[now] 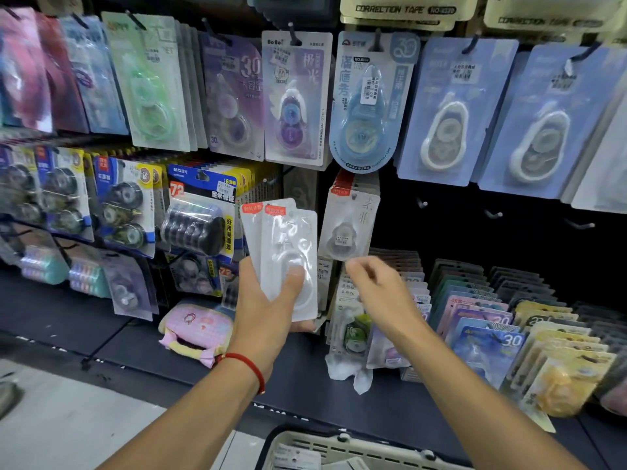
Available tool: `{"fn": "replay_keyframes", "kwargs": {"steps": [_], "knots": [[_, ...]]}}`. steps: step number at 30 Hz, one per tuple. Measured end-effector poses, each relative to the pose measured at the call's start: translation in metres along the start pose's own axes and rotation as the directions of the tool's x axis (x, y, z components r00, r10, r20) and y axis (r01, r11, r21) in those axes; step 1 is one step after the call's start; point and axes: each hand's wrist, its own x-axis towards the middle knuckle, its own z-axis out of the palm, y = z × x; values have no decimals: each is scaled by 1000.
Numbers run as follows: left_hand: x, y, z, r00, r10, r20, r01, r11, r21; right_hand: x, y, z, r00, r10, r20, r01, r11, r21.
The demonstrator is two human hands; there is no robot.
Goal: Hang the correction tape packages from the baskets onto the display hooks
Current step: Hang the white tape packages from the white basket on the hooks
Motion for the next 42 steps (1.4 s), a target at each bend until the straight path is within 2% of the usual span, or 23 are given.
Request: {"fn": "replay_keyframes", "kwargs": {"steps": [2,5,9,13,15,25,27,29,31,33,34,36,39,42], "knots": [[-2,2,5,1000,-11,13,11,1000,17,-6,-6,3,989,-35,146,25,997,68],[-5,2,11,999,-17,34,16,999,44,-14,-11,7,975,-101,196,87,993,79],[-7,2,15,998,-35,58,34,999,14,-15,-9,5,982,-129,141,119,990,78],[-3,-3,11,998,-60,8,60,998,-17,-10,-5,1,996,-71,-59,81,979,186],[0,-5,8,998,-48,-29,48,999,16,-7,-5,-2,992,-67,-108,89,974,211],[3,-5,2,997,17,-77,-7,991,130,-2,-6,-1,989,-69,-128,101,959,266],[3,-4,2,996,23,-86,-10,990,140,1,-3,1,992,-9,-123,30,985,171],[2,-4,1,996,24,-92,-10,989,145,2,5,2,989,26,-145,-48,987,-152],[3,-4,-1,995,33,-89,-21,990,140,-4,13,5,980,-117,-161,31,889,-456],[3,-4,-2,996,47,-78,-35,988,148,-8,16,8,922,-382,-64,255,721,-644],[3,-4,-2,996,52,-72,-41,988,149,-6,18,8,889,-456,25,343,631,-695],[3,-4,-2,996,60,-64,-50,988,148,3,20,6,877,-451,166,416,538,-734],[1,-5,-3,996,72,-48,-64,987,144,19,21,3,919,-313,239,375,513,-772],[-1,-5,-1,998,58,-34,-52,988,148,29,17,1,928,-274,252,361,501,-787]]}}
